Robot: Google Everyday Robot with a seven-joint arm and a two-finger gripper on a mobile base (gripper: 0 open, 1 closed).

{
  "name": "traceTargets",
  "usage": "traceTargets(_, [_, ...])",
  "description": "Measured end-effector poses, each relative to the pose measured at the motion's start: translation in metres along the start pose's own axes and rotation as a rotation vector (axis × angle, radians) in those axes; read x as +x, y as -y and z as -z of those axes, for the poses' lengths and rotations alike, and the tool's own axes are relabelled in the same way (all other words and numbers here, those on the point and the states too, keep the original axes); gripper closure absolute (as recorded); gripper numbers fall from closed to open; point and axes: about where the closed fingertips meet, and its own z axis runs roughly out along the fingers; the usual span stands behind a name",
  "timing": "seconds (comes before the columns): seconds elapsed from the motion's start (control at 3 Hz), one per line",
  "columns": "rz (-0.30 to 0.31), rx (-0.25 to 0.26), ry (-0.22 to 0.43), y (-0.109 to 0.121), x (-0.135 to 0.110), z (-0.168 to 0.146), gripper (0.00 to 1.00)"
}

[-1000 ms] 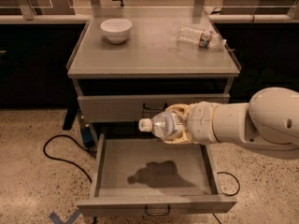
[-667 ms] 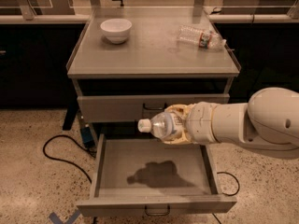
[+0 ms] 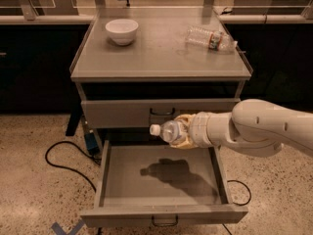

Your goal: Place blue plastic bottle into middle drawer

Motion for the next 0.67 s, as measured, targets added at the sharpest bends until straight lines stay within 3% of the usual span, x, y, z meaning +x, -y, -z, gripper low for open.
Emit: traceTargets(0.67, [-0.014, -0.02, -0.005, -0.0084, 0.0083, -0.0104, 1.0])
